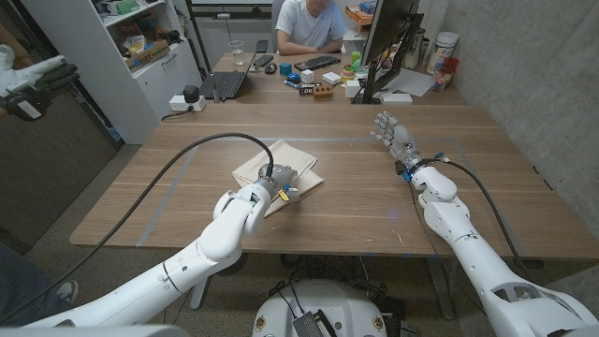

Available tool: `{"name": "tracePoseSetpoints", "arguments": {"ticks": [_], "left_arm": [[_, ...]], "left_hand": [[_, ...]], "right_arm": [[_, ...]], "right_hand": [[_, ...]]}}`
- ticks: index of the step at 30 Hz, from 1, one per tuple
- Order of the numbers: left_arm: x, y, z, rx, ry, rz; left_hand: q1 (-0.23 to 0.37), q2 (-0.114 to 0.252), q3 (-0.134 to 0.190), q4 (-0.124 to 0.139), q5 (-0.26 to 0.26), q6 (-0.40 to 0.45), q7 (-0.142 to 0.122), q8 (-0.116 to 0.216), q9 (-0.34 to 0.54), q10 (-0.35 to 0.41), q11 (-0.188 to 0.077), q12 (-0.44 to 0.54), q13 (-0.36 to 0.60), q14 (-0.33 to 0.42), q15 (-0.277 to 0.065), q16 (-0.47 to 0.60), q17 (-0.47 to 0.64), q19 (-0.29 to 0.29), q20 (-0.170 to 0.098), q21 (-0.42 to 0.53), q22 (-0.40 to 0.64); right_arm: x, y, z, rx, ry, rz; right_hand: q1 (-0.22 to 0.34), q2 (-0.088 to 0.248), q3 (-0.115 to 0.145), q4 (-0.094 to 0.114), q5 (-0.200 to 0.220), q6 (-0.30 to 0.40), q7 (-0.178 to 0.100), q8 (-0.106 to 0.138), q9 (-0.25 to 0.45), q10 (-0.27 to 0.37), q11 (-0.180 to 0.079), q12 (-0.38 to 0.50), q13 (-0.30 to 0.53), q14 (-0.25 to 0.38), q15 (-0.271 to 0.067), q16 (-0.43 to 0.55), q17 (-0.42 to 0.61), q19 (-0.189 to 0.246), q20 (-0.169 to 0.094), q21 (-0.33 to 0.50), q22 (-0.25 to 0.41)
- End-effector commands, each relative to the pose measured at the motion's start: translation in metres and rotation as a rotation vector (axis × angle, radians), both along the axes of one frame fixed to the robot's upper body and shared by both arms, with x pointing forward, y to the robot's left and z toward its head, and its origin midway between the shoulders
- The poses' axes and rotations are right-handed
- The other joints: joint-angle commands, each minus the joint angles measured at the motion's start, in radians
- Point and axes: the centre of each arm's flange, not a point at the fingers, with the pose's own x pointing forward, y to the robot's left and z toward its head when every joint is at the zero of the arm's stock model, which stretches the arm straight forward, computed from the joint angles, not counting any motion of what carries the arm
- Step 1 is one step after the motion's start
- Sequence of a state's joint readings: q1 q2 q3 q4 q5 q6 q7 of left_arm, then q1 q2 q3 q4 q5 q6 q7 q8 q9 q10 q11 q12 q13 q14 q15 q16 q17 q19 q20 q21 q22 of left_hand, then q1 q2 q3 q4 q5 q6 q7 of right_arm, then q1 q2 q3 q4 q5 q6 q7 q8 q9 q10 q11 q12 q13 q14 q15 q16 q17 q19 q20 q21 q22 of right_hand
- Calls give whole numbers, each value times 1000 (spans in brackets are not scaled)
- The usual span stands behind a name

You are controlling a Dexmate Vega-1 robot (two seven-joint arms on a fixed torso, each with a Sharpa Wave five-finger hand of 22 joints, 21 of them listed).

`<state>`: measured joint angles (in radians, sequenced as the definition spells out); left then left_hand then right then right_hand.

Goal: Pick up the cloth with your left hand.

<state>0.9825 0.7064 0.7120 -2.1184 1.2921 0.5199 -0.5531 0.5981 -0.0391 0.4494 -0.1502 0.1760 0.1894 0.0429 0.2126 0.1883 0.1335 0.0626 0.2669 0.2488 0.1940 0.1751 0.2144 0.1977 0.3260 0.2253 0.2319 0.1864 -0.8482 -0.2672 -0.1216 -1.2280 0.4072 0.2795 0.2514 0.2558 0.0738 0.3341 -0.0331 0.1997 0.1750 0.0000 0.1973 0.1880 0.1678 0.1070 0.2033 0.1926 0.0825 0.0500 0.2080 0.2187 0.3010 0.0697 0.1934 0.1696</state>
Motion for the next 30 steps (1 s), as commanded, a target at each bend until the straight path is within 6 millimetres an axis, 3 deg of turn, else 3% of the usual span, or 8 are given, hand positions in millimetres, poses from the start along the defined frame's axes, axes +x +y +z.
{"name": "tracePoseSetpoints", "arguments": {"ticks": [1,30], "left_arm": [[2,1,-3,0,8,5],[5,5,-2,20,8,46]], "left_hand": [[11,5,-6,1,0,3,0,-4,2,11,1,5,3,9,-2,1,2,-4,-3,-1,0],[21,10,-9,-1,1,9,1,-5,2,16,-1,6,4,16,-3,2,2,-5,-3,-9,1]], "right_arm": [[1,0,0,9,-9,6],[7,-4,-2,31,-23,17]], "right_hand": [[-6,-4,2,-7,6,2,-4,0,3,9,-1,-1,3,7,-1,1,-1,3,3,1,4],[-10,-7,0,-10,8,4,-5,0,3,11,-2,-1,3,12,-4,2,-1,4,4,2,4]]}}
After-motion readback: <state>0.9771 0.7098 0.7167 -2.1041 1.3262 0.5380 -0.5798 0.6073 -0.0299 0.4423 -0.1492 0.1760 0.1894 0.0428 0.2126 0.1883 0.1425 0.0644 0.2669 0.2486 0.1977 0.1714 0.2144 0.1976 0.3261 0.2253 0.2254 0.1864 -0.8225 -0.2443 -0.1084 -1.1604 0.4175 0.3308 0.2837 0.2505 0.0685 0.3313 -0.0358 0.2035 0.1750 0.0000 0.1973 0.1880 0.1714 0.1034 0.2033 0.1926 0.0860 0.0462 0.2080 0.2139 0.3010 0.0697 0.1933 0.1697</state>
